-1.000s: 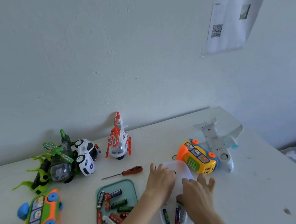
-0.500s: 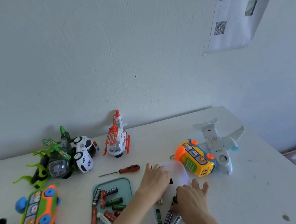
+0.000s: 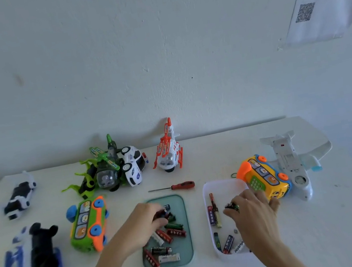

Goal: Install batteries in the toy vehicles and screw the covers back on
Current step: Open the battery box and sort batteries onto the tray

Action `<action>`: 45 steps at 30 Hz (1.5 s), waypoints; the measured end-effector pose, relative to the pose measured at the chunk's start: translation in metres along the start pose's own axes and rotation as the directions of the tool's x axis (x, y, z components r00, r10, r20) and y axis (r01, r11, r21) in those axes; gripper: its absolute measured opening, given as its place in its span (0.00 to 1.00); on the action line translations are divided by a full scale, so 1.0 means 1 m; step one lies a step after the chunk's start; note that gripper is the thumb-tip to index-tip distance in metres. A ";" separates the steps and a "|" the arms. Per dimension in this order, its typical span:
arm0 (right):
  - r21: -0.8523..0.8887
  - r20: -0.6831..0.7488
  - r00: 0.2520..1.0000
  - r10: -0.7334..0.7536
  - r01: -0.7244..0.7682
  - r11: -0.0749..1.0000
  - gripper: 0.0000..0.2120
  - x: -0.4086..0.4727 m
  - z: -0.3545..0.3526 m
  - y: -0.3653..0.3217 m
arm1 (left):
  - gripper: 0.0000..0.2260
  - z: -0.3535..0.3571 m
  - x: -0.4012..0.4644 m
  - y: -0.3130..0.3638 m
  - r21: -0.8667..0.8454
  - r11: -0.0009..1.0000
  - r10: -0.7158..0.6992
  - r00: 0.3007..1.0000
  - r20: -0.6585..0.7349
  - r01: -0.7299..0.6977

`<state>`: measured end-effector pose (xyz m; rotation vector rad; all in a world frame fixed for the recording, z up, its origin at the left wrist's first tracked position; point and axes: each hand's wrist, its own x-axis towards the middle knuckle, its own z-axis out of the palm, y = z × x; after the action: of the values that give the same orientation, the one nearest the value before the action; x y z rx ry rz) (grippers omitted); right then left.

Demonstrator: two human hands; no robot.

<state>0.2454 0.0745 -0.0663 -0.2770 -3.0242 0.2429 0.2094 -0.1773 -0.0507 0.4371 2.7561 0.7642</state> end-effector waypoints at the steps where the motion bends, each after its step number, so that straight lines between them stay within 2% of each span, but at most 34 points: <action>1: 0.028 -0.088 0.995 -0.038 0.041 0.999 0.09 0.000 -0.004 -0.008 | 0.04 0.006 -0.005 -0.005 0.012 1.000 -0.008 1.000 0.030 0.008; 3: 0.023 -0.188 0.971 -0.150 0.158 0.987 0.11 0.001 -0.008 -0.025 | 0.04 0.019 -0.011 -0.007 0.057 0.998 0.005 0.993 0.117 -0.011; 4: 0.061 -0.140 0.968 -0.210 0.220 0.974 0.11 0.003 -0.010 -0.036 | 0.05 0.026 -0.012 -0.006 0.099 0.994 0.019 0.986 0.163 -0.035; 5: 0.173 -0.070 0.971 -0.229 0.238 0.956 0.12 0.007 -0.010 -0.047 | 0.06 0.033 -0.012 -0.004 0.141 0.988 0.028 0.979 0.202 -0.057; 7: 0.413 0.173 0.951 -0.257 0.167 0.895 0.14 0.019 -0.005 -0.066 | 0.07 0.042 -0.009 0.002 0.241 0.967 0.032 0.975 0.218 -0.085; 8: 0.448 0.237 0.935 -0.265 0.137 0.883 0.14 0.027 0.002 -0.075 | 0.09 0.046 -0.009 0.003 0.277 0.956 0.037 0.978 0.203 -0.094; 12: 0.382 0.372 0.894 -0.250 0.098 0.919 0.20 0.048 0.024 -0.102 | 0.12 0.056 -0.007 0.002 0.319 0.940 0.092 0.989 0.113 -0.123; 15: 0.319 0.419 0.887 -0.195 0.057 0.946 0.22 0.058 0.034 -0.113 | 0.17 0.063 -0.008 -0.002 0.271 0.958 0.080 0.995 0.058 -0.093; 19: 0.362 0.465 0.873 -0.150 -0.033 0.931 0.21 0.066 0.042 -0.120 | 0.15 0.065 -0.010 -0.008 0.225 0.969 0.104 0.995 -0.006 -0.100; 20: 0.369 0.466 0.869 -0.168 -0.019 0.929 0.20 0.067 0.041 -0.119 | 0.15 0.064 -0.011 -0.009 0.206 0.972 0.114 0.993 -0.018 -0.108; 22: 0.410 0.444 0.869 -0.218 0.019 0.912 0.12 0.066 0.034 -0.115 | 0.16 0.062 -0.011 -0.011 0.178 0.974 0.148 0.988 -0.046 -0.137; 25: 0.582 0.322 0.916 -0.239 0.007 0.813 0.20 0.066 0.016 -0.092 | 0.15 0.056 -0.009 -0.012 0.120 0.974 0.205 0.970 -0.129 -0.190; 27: 0.660 0.214 0.952 -0.219 0.025 0.751 0.16 0.063 0.000 -0.064 | 0.13 0.051 -0.003 -0.009 0.088 0.968 0.249 0.952 -0.176 -0.236; 29: 0.667 0.168 0.973 -0.156 0.004 0.745 0.09 0.059 -0.009 -0.034 | 0.12 0.045 0.005 0.001 0.085 0.953 0.303 0.932 -0.197 -0.292; 31: 0.623 0.213 0.968 -0.131 -0.031 0.782 0.07 0.051 -0.013 -0.007 | 0.12 0.040 0.017 0.016 0.114 0.931 0.363 0.912 -0.192 -0.347; 33: 0.540 0.327 0.929 -0.170 -0.036 0.841 0.09 0.039 -0.011 0.008 | 0.13 0.036 0.035 0.032 0.176 0.894 0.437 0.890 -0.129 -0.413; 36: 0.398 0.461 0.836 -0.299 0.106 0.911 0.13 0.025 -0.004 0.017 | 0.14 0.040 0.067 0.055 0.297 0.819 0.488 0.868 0.089 -0.491; 40: 0.320 0.537 0.732 -0.419 0.283 0.904 0.15 0.013 0.002 0.022 | 0.16 0.054 0.100 0.079 0.456 0.695 0.365 0.819 0.443 -0.556; 42: 0.276 0.546 0.714 -0.439 0.341 0.898 0.15 0.009 0.004 0.022 | 0.18 0.056 0.108 0.087 0.509 0.643 0.285 0.796 0.534 -0.572; 45: 0.225 0.557 0.707 -0.436 0.377 0.898 0.16 0.006 0.008 0.024 | 0.18 0.058 0.111 0.094 0.557 0.541 0.264 0.756 0.599 -0.630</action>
<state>0.2424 0.0977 -0.0778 0.6071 -3.5473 0.5177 0.1460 -0.0351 -0.0658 1.3640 2.3520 -0.4424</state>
